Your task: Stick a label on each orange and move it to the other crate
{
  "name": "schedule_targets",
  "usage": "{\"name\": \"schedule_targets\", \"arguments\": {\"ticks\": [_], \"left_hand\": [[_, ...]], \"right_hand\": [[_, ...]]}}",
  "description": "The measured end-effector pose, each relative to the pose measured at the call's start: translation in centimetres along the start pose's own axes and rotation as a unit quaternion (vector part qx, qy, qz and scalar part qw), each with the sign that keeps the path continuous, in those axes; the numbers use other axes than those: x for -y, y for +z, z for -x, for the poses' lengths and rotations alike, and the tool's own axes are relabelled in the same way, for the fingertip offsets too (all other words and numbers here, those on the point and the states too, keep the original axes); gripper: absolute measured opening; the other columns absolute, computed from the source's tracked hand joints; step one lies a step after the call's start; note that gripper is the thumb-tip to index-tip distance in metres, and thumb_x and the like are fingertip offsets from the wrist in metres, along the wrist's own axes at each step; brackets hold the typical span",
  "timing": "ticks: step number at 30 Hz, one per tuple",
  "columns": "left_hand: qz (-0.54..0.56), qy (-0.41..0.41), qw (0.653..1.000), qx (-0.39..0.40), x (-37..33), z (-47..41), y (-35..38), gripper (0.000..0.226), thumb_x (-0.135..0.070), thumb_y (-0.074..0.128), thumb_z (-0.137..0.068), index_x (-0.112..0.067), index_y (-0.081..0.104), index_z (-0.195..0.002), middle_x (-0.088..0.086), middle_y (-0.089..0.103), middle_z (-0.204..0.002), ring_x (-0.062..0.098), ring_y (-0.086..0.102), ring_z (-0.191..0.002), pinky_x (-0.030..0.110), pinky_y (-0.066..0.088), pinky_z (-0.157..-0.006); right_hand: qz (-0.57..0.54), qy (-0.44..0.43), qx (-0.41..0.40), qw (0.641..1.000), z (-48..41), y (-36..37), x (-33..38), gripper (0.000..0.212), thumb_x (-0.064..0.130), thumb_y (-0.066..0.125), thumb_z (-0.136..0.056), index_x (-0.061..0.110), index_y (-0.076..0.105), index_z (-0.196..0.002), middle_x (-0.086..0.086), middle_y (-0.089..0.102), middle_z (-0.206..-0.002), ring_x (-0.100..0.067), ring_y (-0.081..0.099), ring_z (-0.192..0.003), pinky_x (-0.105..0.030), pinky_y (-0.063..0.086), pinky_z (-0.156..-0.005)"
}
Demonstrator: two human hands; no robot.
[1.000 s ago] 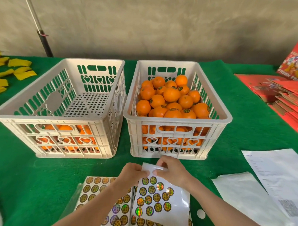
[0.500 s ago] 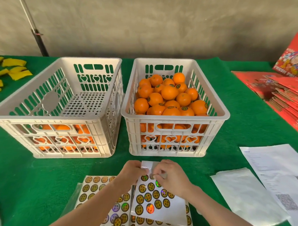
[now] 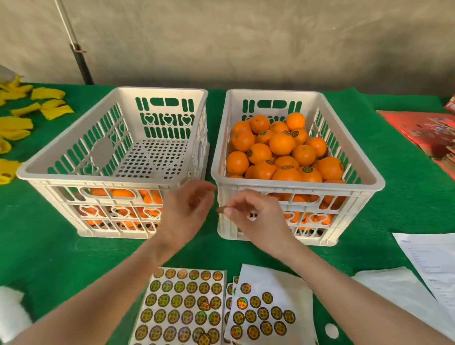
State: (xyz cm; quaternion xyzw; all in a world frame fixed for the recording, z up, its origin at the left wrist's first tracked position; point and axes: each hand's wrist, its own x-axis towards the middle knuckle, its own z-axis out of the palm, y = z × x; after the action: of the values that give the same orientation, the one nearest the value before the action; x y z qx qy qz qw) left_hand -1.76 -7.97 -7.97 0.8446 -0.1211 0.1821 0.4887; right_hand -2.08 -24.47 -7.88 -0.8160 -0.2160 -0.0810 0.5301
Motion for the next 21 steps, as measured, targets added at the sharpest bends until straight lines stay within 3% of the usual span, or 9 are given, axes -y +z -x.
{"name": "schedule_targets", "arguments": {"ticks": [2,4,6,8,10,13,16,19,21], "left_hand": [[0.049,-0.022,0.997,-0.053,-0.6,-2.9,-2.9,0.022,0.001,0.048,-0.095,-0.016,0.062,-0.096,-0.001,0.064,-0.073,0.004,0.058,-0.054,0.019,0.049,-0.049],[0.056,-0.025,0.993,-0.097,-0.3,-5.5,-5.6,0.023,0.004,0.043,-0.096,-0.011,0.06,-0.102,-0.002,0.064,-0.078,0.005,0.06,-0.061,0.019,0.051,-0.054],[0.03,-0.062,0.989,-0.134,1.0,-7.9,-8.2,0.022,0.006,0.043,-0.095,-0.005,0.059,-0.107,-0.001,0.063,-0.084,0.005,0.063,-0.069,0.019,0.051,-0.061],[-0.062,-0.121,0.985,-0.11,3.2,-9.6,-10.7,0.02,0.0,0.047,-0.094,-0.005,0.061,-0.108,0.007,0.066,-0.096,0.016,0.066,-0.084,0.023,0.051,-0.07],[-0.196,-0.172,0.965,-0.012,5.3,-10.4,-12.6,0.019,-0.009,0.057,-0.092,-0.006,0.065,-0.109,0.011,0.067,-0.11,0.024,0.064,-0.093,0.027,0.052,-0.078],[-0.3,-0.195,0.912,0.203,7.3,-11.4,-12.7,0.034,-0.019,0.066,-0.088,-0.007,0.064,-0.119,0.008,0.065,-0.122,0.023,0.061,-0.111,0.033,0.043,-0.104],[-0.351,-0.186,0.834,0.383,8.9,-12.7,-11.0,0.039,-0.02,0.057,-0.094,-0.011,0.055,-0.132,0.004,0.057,-0.134,0.021,0.053,-0.123,0.034,0.031,-0.112],[-0.331,-0.214,0.797,0.457,10.9,-14.4,-8.7,0.04,-0.005,0.045,-0.098,-0.005,0.046,-0.138,0.011,0.059,-0.124,0.024,0.062,-0.103,0.034,0.044,-0.096],[-0.352,-0.226,0.749,0.513,12.3,-15.3,-7.3,0.045,0.0,0.042,-0.097,-0.004,0.039,-0.141,0.017,0.051,-0.132,0.03,0.061,-0.109,0.034,0.05,-0.091]], "right_hand": [[-0.021,-0.079,-0.018,0.996,-3.4,1.6,2.4,0.009,0.002,0.063,-0.086,0.01,0.065,-0.086,0.007,0.061,-0.073,-0.009,0.056,-0.067,-0.016,0.046,-0.058],[-0.017,-0.125,-0.017,0.992,-7.0,3.8,3.8,0.022,0.001,0.057,-0.089,0.006,0.061,-0.111,-0.005,0.068,-0.085,-0.011,0.063,-0.075,-0.018,0.051,-0.062],[0.019,-0.093,0.02,0.995,-10.6,5.9,4.4,0.051,0.0,0.051,-0.092,0.015,0.04,-0.14,-0.01,0.066,-0.113,-0.016,0.063,-0.099,-0.009,0.048,-0.064],[0.059,-0.053,0.055,0.995,-13.5,8.0,4.3,0.074,-0.009,0.047,-0.089,0.026,0.021,-0.149,-0.01,0.055,-0.132,-0.019,0.055,-0.117,-0.003,0.043,-0.061],[0.085,-0.026,0.082,0.993,-15.8,9.7,3.8,0.087,-0.017,0.046,-0.084,0.028,0.013,-0.15,-0.015,0.054,-0.131,-0.026,0.052,-0.12,-0.01,0.049,-0.062],[0.132,0.025,0.118,0.984,-17.8,11.8,3.1,0.088,-0.015,0.043,-0.085,0.026,0.005,-0.152,-0.023,0.063,-0.1,-0.034,0.063,-0.092,-0.043,0.055,-0.071],[0.176,0.053,0.13,0.974,-18.3,13.1,1.8,0.082,-0.009,0.044,-0.088,0.025,0.003,-0.152,-0.011,0.058,-0.072,-0.022,0.054,-0.061,-0.042,0.049,-0.06],[0.19,0.084,0.103,0.973,-18.1,13.0,1.1,0.088,-0.01,0.047,-0.085,0.032,0.006,-0.15,-0.008,0.064,-0.096,-0.021,0.061,-0.084,-0.043,0.055,-0.074],[0.185,0.084,0.084,0.976,-18.0,12.8,0.9,0.085,-0.009,0.047,-0.085,0.031,0.01,-0.149,-0.01,0.065,-0.103,-0.023,0.062,-0.095,-0.044,0.055,-0.079]]}}
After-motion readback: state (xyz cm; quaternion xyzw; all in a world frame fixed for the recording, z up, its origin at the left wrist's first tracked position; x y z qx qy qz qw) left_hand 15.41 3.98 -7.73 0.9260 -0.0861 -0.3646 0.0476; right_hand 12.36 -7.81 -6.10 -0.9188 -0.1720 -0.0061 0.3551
